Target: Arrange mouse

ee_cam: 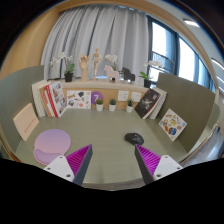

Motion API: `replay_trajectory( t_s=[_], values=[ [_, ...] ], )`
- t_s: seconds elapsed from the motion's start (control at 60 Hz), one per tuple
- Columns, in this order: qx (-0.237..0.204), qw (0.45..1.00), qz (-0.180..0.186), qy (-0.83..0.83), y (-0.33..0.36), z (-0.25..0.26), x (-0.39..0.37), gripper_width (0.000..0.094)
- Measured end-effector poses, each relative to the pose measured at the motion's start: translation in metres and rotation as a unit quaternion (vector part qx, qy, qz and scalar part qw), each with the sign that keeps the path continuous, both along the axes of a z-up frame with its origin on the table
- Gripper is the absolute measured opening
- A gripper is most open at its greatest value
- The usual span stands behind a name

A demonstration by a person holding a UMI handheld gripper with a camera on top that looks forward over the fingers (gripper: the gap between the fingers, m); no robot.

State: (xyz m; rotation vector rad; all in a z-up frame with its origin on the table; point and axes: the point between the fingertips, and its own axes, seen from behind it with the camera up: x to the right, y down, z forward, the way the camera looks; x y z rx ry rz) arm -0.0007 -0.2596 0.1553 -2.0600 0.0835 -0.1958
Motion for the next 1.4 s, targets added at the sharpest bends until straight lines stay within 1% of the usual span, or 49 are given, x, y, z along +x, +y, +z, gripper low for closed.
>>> replay_trajectory(
  t_s=[0.083, 0.2, 0.25, 0.333, 0.6, 0.733, 0.85, 0.917, 1.05, 1.117, 1.15, 1.283, 1.4],
  values=[
    [-0.021, 1.000, -0.002, -0.006, 0.000, -0.039, 0.020, 0.0857],
    [-0.055, 0.998, -0.017, -0.006, 0.005, -0.082, 0.058, 0.0858],
    [-0.068, 0.997, -0.020, -0.008, 0.010, -0.098, 0.074, 0.0859],
    [-0.079, 0.997, -0.017, -0.012, 0.026, -0.117, 0.100, 0.0861],
    [-0.104, 0.994, 0.033, 0.010, 0.101, -0.154, 0.160, 0.0862],
    [-0.112, 0.992, 0.059, 0.018, 0.140, -0.162, 0.173, 0.0859],
    [-0.115, 0.989, 0.086, 0.034, 0.168, -0.165, 0.172, 0.0836],
    [-0.116, 0.988, 0.094, 0.039, 0.183, -0.165, 0.174, 0.0802],
    [-0.120, 0.986, 0.097, 0.058, 0.206, -0.168, 0.172, 0.0683],
    [-0.122, 0.986, 0.096, 0.062, 0.213, -0.168, 0.174, 0.0592],
    [-0.122, 0.986, 0.095, 0.062, 0.216, -0.168, 0.174, 0.0523],
    [-0.132, 0.985, 0.096, 0.062, 0.219, -0.169, 0.174, 0.0481],
    [-0.132, 0.985, 0.094, 0.056, 0.219, -0.170, 0.174, 0.0420]
  ],
)
